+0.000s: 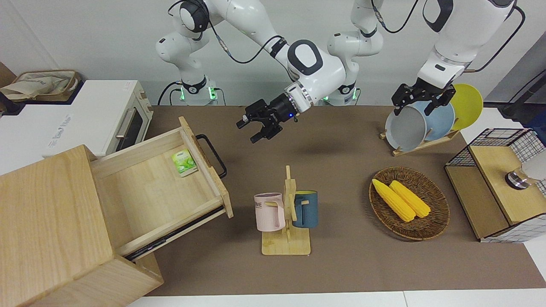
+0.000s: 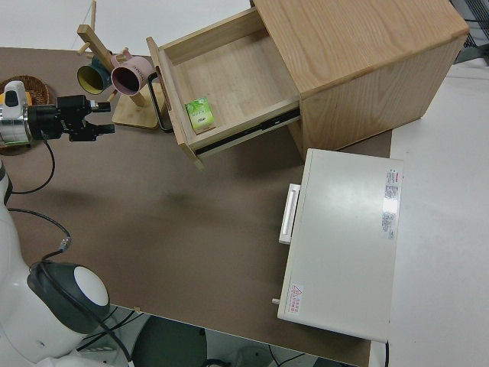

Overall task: Slide drawer open with right arm
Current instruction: 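Open the right gripper and back it away from the handle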

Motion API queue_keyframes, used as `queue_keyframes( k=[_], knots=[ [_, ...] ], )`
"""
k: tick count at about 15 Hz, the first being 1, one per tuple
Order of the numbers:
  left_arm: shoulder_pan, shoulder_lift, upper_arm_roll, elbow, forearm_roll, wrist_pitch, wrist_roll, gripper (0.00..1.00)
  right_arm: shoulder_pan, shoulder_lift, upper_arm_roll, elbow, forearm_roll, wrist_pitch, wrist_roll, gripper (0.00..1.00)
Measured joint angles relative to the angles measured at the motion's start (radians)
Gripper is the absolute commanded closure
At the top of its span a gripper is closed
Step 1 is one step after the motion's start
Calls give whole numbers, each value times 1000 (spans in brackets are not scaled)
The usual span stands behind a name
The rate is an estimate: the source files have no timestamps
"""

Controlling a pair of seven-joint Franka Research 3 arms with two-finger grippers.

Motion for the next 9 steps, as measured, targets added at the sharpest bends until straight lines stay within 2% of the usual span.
queue_keyframes(
  k=[2, 5, 8, 9],
  knots=[
    [0, 0, 0, 0, 0, 0, 0, 7, -4, -38, -4, 9, 77, 0, 0, 13],
    [0, 0, 0, 0, 0, 0, 0, 7, -47, -139, -7, 21, 256, 3, 0, 13],
    [0, 0, 0, 0, 0, 0, 0, 7, -171, -277, -3, 26, 486, 31, -3, 13],
    [0, 0, 0, 0, 0, 0, 0, 7, -208, -305, 6, 27, 530, 39, -4, 13]
  ],
)
